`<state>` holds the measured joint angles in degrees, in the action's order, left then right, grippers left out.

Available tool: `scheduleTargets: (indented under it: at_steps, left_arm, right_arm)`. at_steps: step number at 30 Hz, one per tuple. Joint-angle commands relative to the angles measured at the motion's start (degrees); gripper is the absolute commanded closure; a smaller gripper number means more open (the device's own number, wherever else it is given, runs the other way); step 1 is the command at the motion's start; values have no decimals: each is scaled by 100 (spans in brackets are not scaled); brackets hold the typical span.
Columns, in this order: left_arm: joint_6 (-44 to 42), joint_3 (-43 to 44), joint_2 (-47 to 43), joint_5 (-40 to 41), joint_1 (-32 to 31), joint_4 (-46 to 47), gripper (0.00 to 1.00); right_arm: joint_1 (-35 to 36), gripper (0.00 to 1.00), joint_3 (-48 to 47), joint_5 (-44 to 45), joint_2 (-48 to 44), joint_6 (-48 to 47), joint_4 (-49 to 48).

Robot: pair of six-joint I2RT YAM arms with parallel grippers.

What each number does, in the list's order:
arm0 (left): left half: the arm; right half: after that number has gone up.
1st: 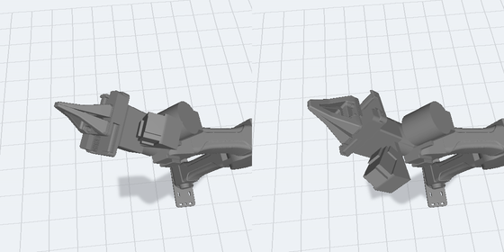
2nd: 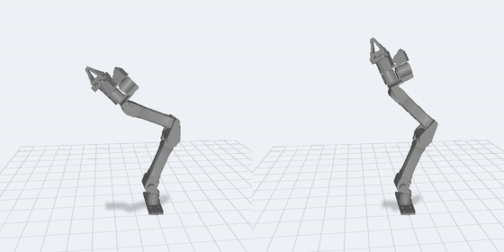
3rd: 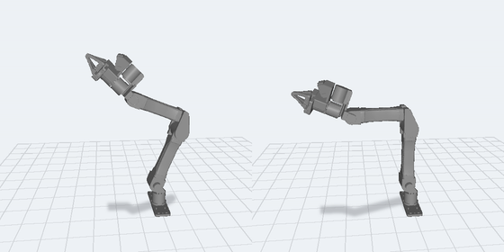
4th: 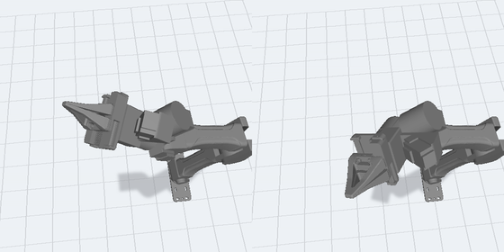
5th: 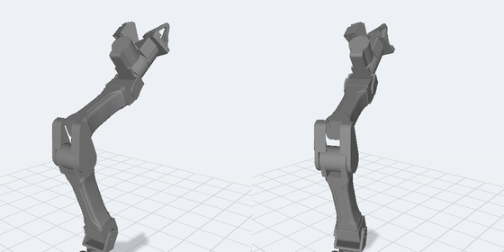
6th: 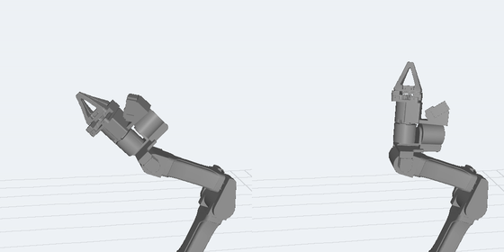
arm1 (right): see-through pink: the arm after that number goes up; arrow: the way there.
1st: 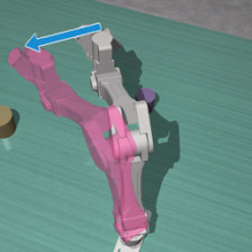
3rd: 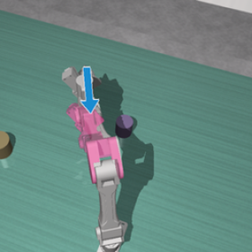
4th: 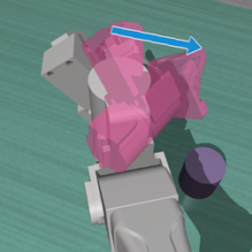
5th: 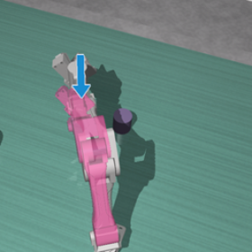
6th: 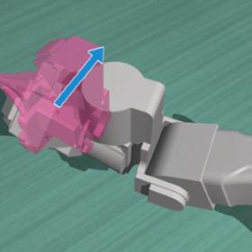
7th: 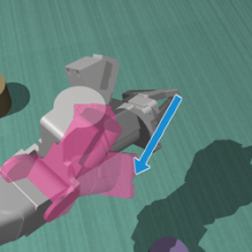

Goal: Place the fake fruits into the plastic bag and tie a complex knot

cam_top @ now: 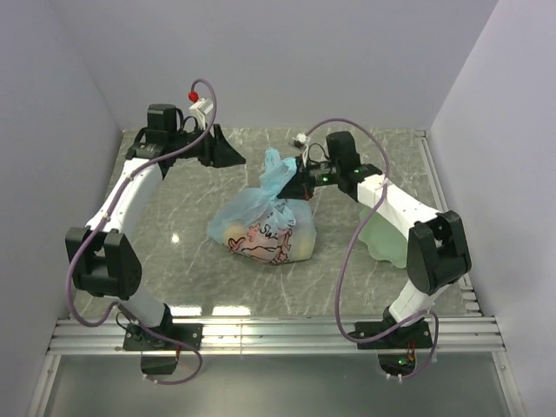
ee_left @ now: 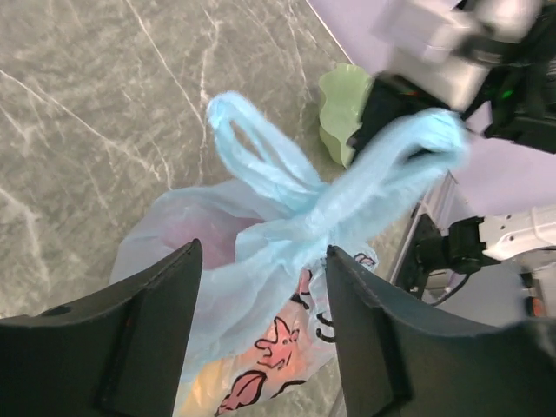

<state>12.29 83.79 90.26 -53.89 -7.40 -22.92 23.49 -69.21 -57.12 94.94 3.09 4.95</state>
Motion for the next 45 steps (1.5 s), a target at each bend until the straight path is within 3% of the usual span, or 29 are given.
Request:
scheduleTargets:
  at_steps: [1, 3, 4, 5, 6, 9, 13, 18, 23, 26, 29, 30, 36, 40, 42, 44, 45]
  left_arm:
    - [317, 208, 255, -166, -34, 50, 24]
    - [370, 121, 247, -166, -25, 269, 23]
    - [353, 77, 247, -166, -25, 305, 13]
    - [413, 50, 221, -175, -33, 392, 12]
    - [484, -28, 229, -262, -34, 619, 4]
    - [861, -64, 308, -403, -42, 989, 2]
    - [1100, 6, 527, -526, -86, 1097, 2]
    - [951, 199, 782, -851, -113, 640, 11]
    - [783, 199, 800, -1053, -139, 271, 12]
    - [818, 182, 800, -1132, -192, 261, 17]
    - [801, 164, 792, -1343, -201, 279, 28]
    - [749, 216, 800, -1387, -192, 105, 37]
    - [379, 340, 879, -1563, -201, -275, 57]
    - [300, 357, 862, -1660, -201, -406, 51]
    - [230, 358, 862, -1651, -201, -450, 54]
    - [247, 314, 827, -1677, -201, -328, 64]
    - [247, 296, 792, -1669, -201, -284, 84]
  right_arm:
    - [200, 100, -786, -660, 51, -3521, 1444]
    - [314, 100, -953, -616, 60, -4583, 2085]
    - [349, 100, -1032, -642, 121, -4911, 2341]
    - [393, 100, -1242, -616, 156, -5254, 2622]
    - [428, 100, -1331, -607, 235, -5840, 3112]
    - [552, 100, -1499, -537, 315, -6521, 3617]
    - [640, 100, -1595, -528, 368, -6804, 3803]
    - [657, 100, -1719, -511, 447, -6708, 3742]
    - [675, 100, -1780, -449, 517, -6717, 3750]
    - [675, 100, -1771, -422, 561, -6647, 3671]
    - [675, 100, -1771, -405, 587, -6480, 3531]
    - [675, 100, -1780, -414, 605, -6366, 3478]
    - [657, 100, -1824, -414, 632, -6049, 3215]
    - [640, 100, -1789, -422, 614, -5952, 3143]
    - [640, 100, -1798, -431, 605, -5987, 3188]
    - [631, 100, -1771, -431, 579, -5996, 3188]
    - [631, 100, -1745, -414, 570, -5944, 3144]
